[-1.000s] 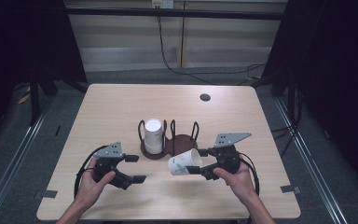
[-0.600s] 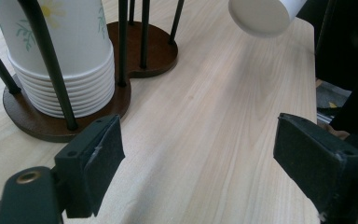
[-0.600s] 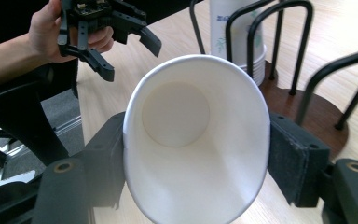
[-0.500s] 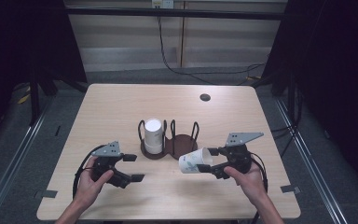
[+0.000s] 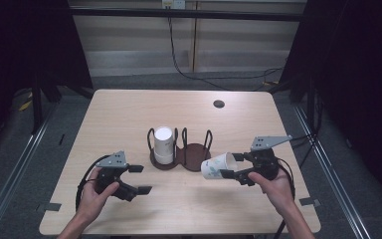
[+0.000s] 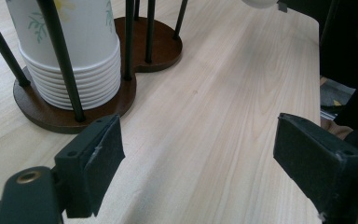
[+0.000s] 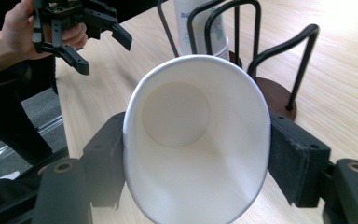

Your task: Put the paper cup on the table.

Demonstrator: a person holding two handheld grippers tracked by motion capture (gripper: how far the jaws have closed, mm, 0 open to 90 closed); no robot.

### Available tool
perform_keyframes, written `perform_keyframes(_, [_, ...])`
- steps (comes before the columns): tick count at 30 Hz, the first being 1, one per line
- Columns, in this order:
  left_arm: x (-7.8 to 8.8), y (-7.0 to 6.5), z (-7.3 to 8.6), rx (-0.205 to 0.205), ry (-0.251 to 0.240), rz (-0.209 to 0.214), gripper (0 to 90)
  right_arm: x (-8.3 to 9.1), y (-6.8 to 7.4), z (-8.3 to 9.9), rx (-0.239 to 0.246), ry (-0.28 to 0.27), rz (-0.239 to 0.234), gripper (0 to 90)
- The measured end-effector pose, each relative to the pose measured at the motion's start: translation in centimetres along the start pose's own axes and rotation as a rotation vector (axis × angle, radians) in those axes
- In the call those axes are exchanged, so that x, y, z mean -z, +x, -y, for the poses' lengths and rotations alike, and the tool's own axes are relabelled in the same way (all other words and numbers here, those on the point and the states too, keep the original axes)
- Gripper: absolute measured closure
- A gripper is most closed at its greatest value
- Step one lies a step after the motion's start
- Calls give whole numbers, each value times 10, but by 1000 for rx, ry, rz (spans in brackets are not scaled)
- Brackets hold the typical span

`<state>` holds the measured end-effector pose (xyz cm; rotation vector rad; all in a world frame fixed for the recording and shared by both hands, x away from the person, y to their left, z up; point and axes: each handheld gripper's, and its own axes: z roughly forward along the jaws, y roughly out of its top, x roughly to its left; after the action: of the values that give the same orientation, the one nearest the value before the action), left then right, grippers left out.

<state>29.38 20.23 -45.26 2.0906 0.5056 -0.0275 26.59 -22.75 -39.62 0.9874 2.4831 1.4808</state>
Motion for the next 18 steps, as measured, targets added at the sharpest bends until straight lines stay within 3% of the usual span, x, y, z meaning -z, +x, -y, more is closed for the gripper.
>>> perform_keyframes(18, [4, 2, 3, -8, 7, -2, 162, 9, -18, -7, 0, 104, 102, 283])
